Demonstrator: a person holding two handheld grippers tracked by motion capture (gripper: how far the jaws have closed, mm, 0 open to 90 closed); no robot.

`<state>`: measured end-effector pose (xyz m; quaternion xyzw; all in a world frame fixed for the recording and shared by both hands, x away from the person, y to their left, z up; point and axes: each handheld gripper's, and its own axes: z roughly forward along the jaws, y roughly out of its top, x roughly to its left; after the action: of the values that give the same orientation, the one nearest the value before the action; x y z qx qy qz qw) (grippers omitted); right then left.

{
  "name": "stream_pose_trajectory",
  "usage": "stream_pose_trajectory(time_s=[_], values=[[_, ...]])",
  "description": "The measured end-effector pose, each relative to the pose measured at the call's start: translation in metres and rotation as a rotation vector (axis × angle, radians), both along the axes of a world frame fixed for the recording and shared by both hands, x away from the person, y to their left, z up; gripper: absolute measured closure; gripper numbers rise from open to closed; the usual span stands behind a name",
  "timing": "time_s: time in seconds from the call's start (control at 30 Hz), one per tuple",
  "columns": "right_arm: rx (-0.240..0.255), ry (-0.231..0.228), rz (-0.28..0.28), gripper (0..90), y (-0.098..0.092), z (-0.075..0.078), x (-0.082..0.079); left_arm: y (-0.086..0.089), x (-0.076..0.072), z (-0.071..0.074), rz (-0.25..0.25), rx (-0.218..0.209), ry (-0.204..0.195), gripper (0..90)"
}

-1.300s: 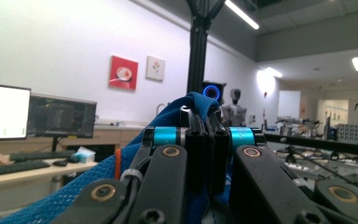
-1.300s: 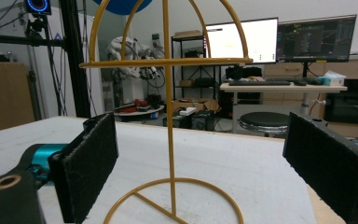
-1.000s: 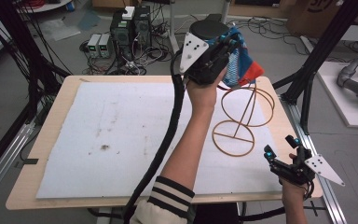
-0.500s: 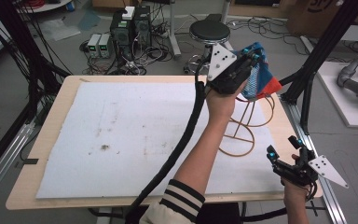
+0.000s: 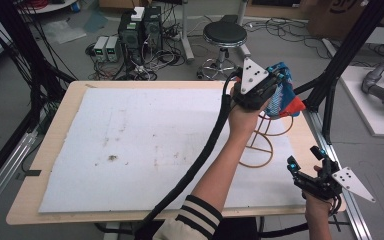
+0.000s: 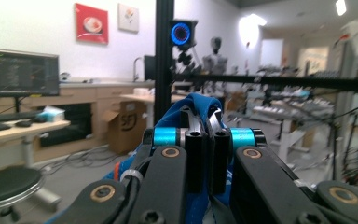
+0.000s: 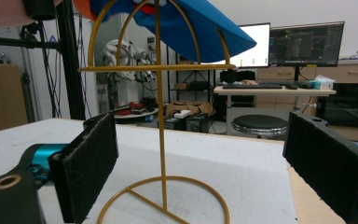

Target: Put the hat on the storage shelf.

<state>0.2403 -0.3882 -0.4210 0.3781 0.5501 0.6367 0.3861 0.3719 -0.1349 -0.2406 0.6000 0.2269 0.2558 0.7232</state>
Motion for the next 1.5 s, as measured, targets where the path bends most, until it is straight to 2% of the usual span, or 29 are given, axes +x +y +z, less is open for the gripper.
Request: stream_pose_trajectory(time_s=[0.2, 0.23, 0.27, 0.3, 0.33, 0.37, 0.47, 0.57, 0.83, 1.03, 1.1, 1.17, 1.23, 1.33, 1.5], values=[[-0.009, -0.020, 0.005, 10.0, 0.001, 0.001, -0.001, 0.000, 0.001, -0.007, 0.005, 0.014, 0.001, 87.0], [-0.008, -0.017, 0.005, 10.0, 0.001, 0.001, -0.001, -0.001, 0.001, -0.008, 0.001, 0.014, 0.002, 83.8], [-0.007, -0.017, 0.006, 10.0, 0.001, 0.001, -0.001, -0.001, 0.002, -0.009, -0.002, 0.011, 0.015, 75.1], [-0.012, -0.022, 0.009, 10.0, 0.001, 0.001, -0.001, -0.002, 0.003, -0.010, -0.005, 0.014, 0.025, 62.6], [-0.012, -0.019, 0.007, 10.0, 0.001, 0.001, -0.002, -0.002, 0.003, -0.012, 0.004, 0.018, 0.024, 53.9], [-0.012, -0.019, 0.007, 10.0, 0.001, 0.001, -0.002, -0.001, 0.003, -0.013, 0.013, 0.018, 0.018, 53.9], [-0.002, -0.021, 0.002, 10.0, 0.000, 0.001, -0.003, 0.001, 0.005, -0.014, 0.015, 0.012, 0.039, 41.4], [-0.010, -0.038, -0.002, 10.0, -0.002, 0.003, -0.005, 0.004, 0.007, -0.014, 0.019, 0.001, 0.055, 35.2], [-0.013, -0.035, 0.003, 10.0, -0.002, 0.002, -0.004, 0.020, 0.004, -0.004, 0.028, -0.020, 0.040, 27.5], [-0.018, -0.030, 0.005, 10.0, 0.000, 0.002, -0.003, 0.047, 0.002, 0.001, 0.043, -0.017, 0.029, 19.1], [-0.018, -0.027, 0.008, 10.0, 0.001, 0.002, -0.003, 0.058, 0.000, 0.002, 0.088, 0.007, 0.026, 12.2], [-0.026, -0.035, 0.010, 10.0, 0.002, 0.002, -0.002, 0.071, -0.002, 0.002, 0.113, 0.023, 0.018, 10.6], [-0.023, -0.030, 0.014, 10.0, 0.003, 0.002, -0.002, 0.087, -0.003, 0.001, 0.142, 0.035, 0.010, 10.1], [-0.032, -0.027, 0.019, 10.0, 0.006, 0.002, -0.001, 0.112, -0.005, 0.001, 0.171, 0.020, 0.014, 10.1], [-0.033, -0.028, 0.027, 10.0, 0.009, 0.003, -0.001, 0.158, -0.010, 0.002, 0.231, 0.024, 0.011, 10.1]])
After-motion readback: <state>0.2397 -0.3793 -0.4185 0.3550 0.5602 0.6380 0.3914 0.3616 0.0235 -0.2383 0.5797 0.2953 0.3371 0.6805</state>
